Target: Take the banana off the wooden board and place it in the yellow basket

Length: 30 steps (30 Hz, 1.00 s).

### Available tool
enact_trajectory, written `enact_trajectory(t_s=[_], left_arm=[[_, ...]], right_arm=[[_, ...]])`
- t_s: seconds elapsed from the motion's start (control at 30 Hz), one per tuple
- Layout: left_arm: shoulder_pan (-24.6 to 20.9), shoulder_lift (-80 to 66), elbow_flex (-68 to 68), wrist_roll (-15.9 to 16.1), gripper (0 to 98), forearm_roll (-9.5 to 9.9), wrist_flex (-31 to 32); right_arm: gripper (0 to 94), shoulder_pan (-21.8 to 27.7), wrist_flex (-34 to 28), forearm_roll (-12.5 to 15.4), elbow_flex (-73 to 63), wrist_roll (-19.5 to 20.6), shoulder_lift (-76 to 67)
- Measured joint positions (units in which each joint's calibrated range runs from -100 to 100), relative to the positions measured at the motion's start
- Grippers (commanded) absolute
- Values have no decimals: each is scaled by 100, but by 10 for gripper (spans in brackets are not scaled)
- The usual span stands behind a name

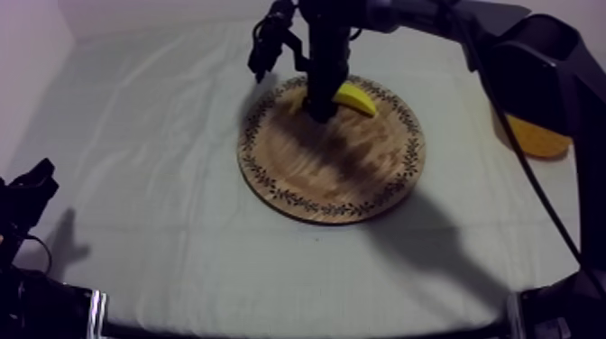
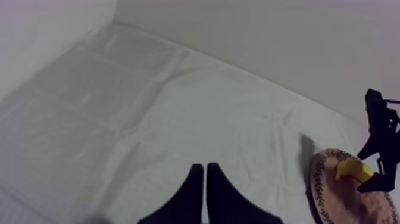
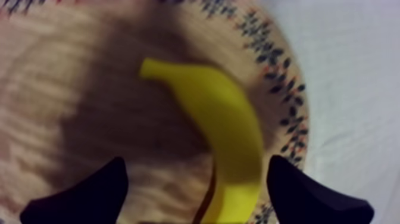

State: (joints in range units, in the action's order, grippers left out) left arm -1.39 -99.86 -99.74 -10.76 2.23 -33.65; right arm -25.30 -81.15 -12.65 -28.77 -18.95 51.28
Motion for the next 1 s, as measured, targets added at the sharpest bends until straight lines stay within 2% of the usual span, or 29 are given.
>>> enact_trajectory(t_s=[0.37,0.57,0.73,0.87,1.0], left_arm=[[0,0,0,0,1,0,0],[0,0,0,0,1,0,0],[0,0,0,0,1,0,0],[0,0,0,0,1,0,0],[0,0,0,0,1,0,0]], right_arm=[[832,178,-65,-137,-847,211,515],[612,210,-173,-220,-1119,246,747],[339,175,-105,-287,-1169,374,809],[240,168,-20,-366,-1190,467,837],[191,185,-30,-335,-1216,490,854]])
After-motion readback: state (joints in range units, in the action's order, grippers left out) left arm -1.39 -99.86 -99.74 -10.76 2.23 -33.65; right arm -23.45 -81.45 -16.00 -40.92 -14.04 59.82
